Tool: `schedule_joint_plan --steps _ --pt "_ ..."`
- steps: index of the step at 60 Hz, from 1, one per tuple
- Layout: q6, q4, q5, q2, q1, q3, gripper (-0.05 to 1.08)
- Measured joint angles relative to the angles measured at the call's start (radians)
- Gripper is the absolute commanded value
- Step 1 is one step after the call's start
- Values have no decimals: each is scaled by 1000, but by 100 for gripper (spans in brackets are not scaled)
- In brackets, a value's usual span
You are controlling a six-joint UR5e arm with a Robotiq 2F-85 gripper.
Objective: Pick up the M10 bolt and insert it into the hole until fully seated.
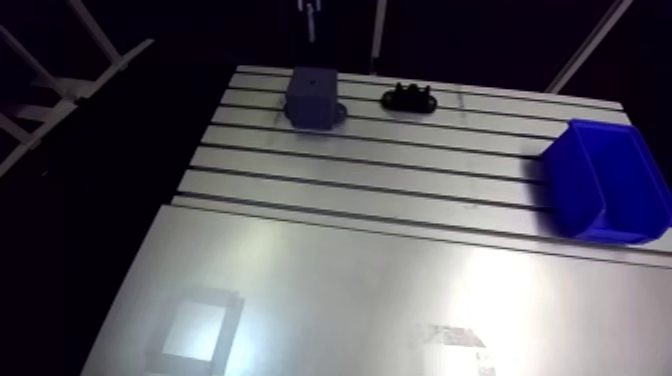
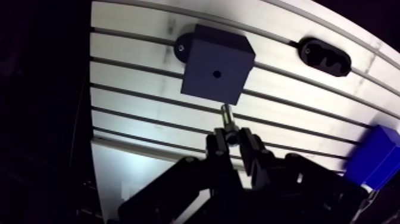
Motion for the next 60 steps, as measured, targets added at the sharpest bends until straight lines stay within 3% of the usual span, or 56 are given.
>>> schedule_joint_plan --steps 19,39,60 --pt "0 17 -10 41 4 -35 108" --pt "25 18 -60 54 17 -44 108" --pt "29 16 -59 69 32 -48 108"
